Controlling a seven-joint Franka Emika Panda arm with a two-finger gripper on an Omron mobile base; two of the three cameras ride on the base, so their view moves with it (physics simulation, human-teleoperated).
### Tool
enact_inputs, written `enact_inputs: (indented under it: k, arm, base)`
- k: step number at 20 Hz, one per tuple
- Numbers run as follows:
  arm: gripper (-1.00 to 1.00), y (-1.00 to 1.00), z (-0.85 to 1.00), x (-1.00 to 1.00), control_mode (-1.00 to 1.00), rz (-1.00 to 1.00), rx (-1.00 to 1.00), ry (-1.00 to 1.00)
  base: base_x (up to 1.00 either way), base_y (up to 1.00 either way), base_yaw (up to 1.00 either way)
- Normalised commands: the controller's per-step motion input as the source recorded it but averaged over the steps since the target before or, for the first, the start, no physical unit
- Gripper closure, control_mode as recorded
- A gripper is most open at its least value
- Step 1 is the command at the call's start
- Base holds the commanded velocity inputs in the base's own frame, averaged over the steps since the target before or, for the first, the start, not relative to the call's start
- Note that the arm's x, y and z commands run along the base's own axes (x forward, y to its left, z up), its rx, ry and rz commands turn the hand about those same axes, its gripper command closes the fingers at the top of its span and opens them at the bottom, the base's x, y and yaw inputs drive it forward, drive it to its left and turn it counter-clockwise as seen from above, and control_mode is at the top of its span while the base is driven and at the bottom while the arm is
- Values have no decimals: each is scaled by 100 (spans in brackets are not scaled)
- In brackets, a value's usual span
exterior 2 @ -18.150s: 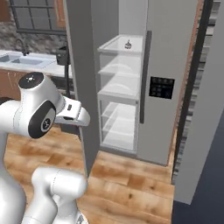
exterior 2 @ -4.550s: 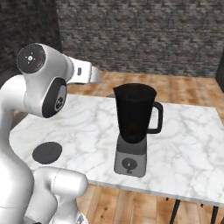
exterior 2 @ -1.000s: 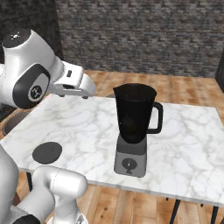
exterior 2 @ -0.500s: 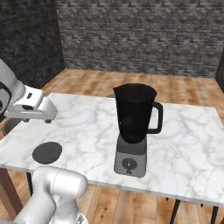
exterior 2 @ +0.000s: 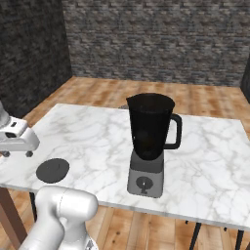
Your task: Grab the garlic and lemon from the fridge, place them in the blender, close the lid, and turn on the blender to create a marinade.
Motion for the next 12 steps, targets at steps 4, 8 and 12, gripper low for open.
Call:
enact_inputs:
  k: [4,8,12]
  arm:
    - [-100,15,-73,42,-100,2,0,19]
    - [-100,0,-59,49,-100,1,1,9]
    - [-100,0,-60,43,-100,2,1,3]
  base:
    - [0,0,0]
    - [0,0,0]
    - [0,0,0]
